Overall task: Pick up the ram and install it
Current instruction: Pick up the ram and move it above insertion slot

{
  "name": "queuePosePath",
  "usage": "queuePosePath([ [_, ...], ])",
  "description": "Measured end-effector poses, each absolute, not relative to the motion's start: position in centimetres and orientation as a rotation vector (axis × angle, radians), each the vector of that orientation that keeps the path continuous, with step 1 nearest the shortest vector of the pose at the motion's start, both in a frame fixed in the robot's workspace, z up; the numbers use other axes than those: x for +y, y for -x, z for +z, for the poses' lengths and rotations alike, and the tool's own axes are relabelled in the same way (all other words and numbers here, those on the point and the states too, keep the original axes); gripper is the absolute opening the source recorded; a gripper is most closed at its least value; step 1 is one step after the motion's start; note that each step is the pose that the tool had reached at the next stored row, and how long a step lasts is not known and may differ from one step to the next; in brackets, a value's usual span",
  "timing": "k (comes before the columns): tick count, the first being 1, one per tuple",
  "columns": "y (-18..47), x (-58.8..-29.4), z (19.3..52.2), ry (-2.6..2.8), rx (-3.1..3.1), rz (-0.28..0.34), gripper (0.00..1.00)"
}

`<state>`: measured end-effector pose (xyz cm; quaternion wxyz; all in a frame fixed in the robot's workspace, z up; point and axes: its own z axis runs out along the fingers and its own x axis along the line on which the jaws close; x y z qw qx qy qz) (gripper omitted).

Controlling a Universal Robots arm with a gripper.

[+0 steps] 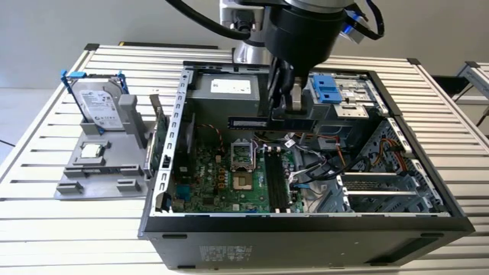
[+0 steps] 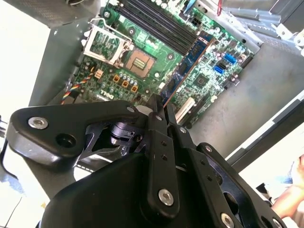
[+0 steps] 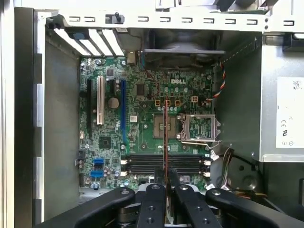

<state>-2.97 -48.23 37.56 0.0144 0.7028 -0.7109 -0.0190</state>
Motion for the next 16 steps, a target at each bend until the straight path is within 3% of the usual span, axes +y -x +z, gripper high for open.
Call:
queuePosePath([
  [16,1.1,-48.2,37.6,-2.188,-2.213,-0.059,0.0],
])
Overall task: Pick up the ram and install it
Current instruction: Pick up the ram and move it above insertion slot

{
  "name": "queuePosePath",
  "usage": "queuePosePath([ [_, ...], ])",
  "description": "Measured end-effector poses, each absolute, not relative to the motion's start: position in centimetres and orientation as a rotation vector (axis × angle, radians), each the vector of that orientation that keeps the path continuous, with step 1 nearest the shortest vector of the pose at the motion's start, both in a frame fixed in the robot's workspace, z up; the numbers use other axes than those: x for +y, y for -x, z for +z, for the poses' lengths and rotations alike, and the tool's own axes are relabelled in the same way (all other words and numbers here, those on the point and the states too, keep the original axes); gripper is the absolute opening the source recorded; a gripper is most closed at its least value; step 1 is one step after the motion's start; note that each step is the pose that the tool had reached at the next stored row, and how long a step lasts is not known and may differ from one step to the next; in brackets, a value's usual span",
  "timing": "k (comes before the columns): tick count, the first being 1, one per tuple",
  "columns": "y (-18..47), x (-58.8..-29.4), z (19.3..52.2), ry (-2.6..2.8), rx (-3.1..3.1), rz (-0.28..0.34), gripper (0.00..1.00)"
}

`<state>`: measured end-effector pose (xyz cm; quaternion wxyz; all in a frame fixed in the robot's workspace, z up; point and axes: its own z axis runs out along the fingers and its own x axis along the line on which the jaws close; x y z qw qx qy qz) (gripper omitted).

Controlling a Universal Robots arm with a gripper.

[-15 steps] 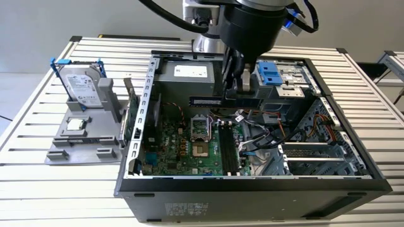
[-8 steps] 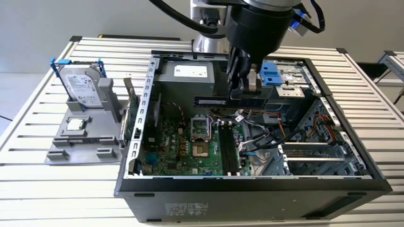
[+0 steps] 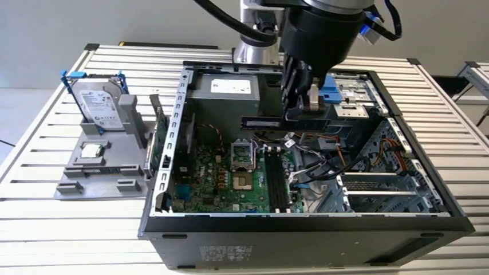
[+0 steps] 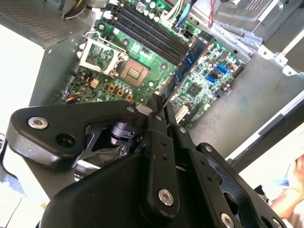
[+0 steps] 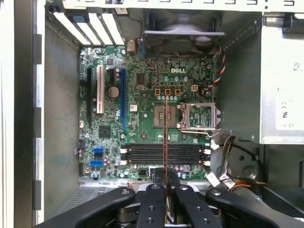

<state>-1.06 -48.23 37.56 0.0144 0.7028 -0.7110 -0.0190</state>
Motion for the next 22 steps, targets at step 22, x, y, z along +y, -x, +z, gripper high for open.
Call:
queuePosePath([
  [22,-1.2,-48.2,37.6,-2.188,-2.213,-0.059,0.0],
])
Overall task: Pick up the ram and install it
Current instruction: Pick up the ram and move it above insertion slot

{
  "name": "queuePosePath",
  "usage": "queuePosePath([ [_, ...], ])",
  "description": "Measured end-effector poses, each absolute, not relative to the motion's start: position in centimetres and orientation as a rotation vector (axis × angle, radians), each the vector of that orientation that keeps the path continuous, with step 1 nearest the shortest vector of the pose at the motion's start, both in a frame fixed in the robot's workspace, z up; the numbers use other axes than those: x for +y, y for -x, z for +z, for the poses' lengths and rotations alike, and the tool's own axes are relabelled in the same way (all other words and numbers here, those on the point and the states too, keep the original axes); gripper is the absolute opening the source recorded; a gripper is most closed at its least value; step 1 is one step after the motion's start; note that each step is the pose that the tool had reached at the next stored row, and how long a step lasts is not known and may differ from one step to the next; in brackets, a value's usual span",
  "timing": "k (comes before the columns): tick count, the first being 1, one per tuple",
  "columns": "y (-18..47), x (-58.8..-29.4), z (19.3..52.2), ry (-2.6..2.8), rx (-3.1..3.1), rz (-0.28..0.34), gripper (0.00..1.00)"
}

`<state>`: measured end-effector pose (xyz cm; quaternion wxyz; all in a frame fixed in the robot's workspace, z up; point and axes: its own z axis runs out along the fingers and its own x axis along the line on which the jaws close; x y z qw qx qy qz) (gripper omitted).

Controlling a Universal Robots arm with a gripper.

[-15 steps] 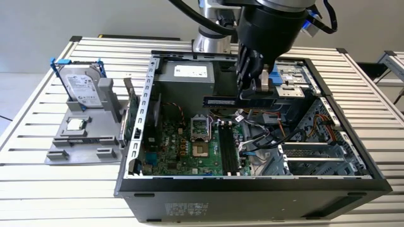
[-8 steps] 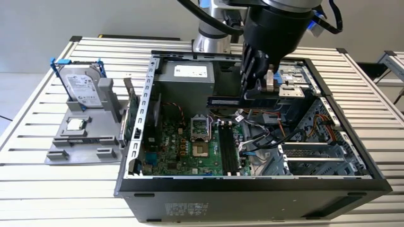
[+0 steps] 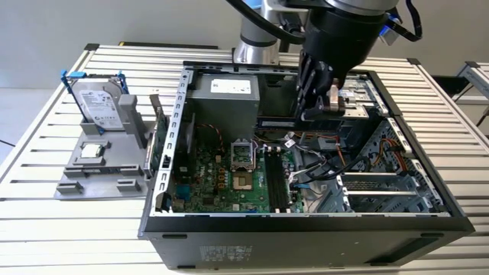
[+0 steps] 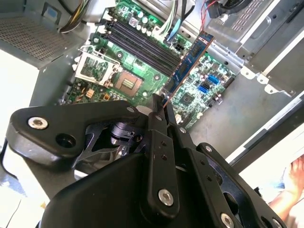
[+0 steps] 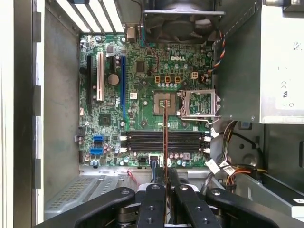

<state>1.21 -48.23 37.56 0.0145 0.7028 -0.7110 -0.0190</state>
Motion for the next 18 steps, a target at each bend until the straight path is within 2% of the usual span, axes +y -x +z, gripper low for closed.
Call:
queuePosePath([
  [18,-2.9,-48.3,37.6,-2.188,-2.213,-0.06,0.0],
])
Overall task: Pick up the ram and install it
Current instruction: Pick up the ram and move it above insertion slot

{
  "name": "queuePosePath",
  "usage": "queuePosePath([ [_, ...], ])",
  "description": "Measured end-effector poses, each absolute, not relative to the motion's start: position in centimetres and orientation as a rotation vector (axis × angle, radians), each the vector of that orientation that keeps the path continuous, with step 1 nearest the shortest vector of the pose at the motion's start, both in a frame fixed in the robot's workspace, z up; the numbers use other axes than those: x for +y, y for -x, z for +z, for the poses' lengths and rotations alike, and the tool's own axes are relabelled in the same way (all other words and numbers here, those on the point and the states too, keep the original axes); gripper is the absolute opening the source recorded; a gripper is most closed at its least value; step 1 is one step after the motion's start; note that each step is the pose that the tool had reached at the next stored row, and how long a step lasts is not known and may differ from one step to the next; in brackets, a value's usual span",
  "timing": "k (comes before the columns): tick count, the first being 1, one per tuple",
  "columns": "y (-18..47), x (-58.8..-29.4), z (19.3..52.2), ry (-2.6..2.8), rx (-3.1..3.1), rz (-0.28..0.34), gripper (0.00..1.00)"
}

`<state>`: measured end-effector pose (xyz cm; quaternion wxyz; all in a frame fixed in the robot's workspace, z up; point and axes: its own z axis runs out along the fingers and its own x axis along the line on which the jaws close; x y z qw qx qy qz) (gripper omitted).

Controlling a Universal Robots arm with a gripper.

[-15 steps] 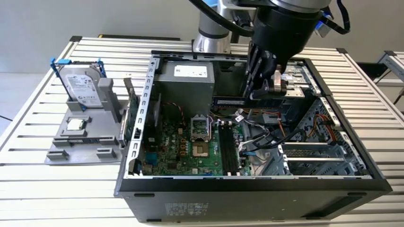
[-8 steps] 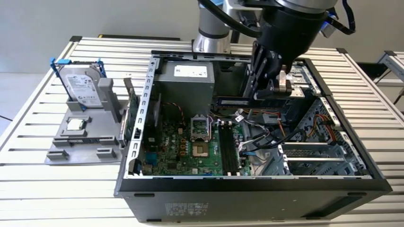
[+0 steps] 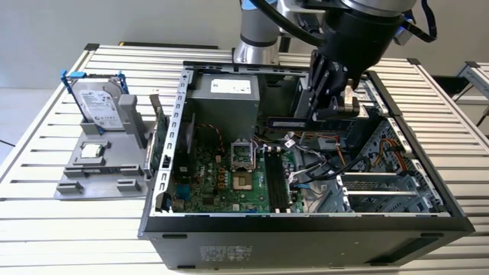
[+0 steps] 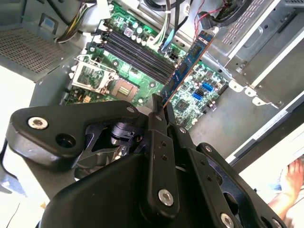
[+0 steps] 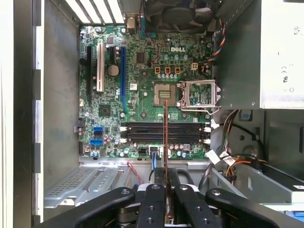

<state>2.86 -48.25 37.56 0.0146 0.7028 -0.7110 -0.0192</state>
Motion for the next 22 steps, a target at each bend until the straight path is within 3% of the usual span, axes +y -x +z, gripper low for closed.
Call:
queuePosePath([
  [22,-3.3,-48.26,37.57,-2.18,-2.221,-0.06,0.0],
])
